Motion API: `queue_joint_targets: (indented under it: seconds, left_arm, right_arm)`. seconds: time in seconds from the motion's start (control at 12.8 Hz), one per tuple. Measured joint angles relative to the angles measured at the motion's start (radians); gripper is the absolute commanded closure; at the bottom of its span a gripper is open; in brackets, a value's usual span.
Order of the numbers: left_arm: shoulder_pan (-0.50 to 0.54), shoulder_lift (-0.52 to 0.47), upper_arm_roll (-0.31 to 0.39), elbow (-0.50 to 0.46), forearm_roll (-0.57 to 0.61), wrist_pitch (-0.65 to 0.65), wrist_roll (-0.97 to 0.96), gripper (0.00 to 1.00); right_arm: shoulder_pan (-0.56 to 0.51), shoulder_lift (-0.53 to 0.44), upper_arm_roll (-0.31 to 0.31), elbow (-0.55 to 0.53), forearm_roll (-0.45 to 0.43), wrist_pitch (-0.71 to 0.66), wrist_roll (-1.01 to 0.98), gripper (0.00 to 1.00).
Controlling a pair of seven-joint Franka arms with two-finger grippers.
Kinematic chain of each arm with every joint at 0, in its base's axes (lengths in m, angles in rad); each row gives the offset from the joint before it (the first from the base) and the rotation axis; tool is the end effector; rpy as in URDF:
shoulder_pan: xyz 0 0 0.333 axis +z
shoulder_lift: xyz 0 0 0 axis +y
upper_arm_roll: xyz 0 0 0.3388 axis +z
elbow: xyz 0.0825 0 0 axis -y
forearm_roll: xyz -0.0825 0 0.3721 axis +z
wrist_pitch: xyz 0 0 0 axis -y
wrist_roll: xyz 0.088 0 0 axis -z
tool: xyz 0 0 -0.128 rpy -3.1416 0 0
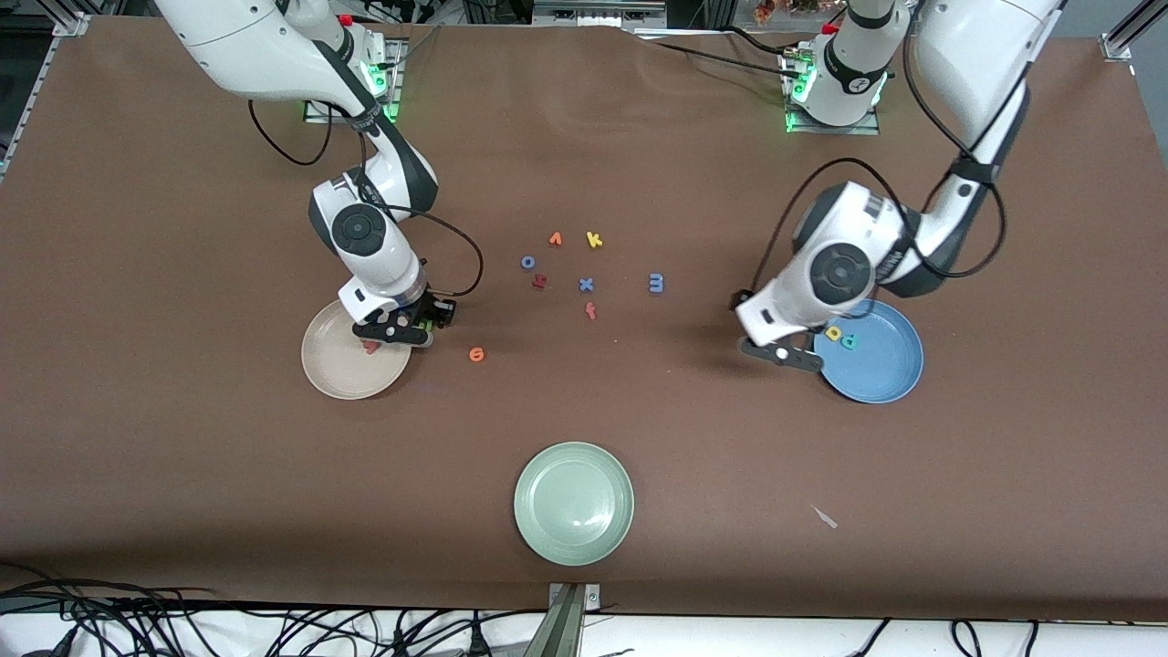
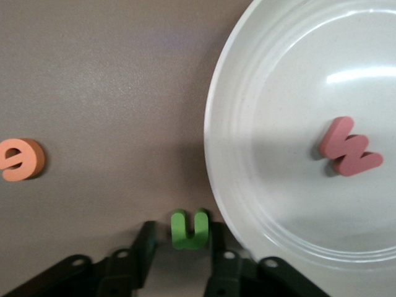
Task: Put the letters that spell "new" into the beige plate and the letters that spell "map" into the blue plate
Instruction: 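Release P with the left gripper while the right gripper releases u, then grasp blue E with the left gripper while the right gripper reaches orange e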
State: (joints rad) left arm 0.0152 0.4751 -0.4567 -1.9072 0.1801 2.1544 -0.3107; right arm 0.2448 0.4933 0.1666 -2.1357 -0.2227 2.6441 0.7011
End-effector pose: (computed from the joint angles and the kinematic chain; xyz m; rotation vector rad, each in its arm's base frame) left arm 0.5569 -0.2370 0.2645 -3.1082 0.3391 0.2867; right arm 0.5283 0.2348 0.1858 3.1249 -0.1810 0.0623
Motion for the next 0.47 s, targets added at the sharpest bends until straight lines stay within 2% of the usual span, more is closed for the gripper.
queue_joint_targets:
  seconds: [0.16, 0.31, 0.47]
  left_arm:
    - [-0.017, 0.002, -0.058, -0.013, 0.0, 0.051, -0.129, 0.0]
    - [-0.078, 0.014, -0.065, -0.029, 0.0, 0.095, -0.242, 0.0]
    - [-0.136, 0.044, -0.064, -0.037, 0.015, 0.14, -0.341, 0.0]
  right_arm:
    - [0.0, -0.003, -0.005, -0.002, 0.0, 0.0, -0.005, 0.82]
    - [0.0, -0.013, -0.007, 0.002, 0.0, -0.006, -0.011, 0.82]
    - [0.0, -0.038, -0.007, 0.054, 0.0, -0.115, -0.012, 0.82]
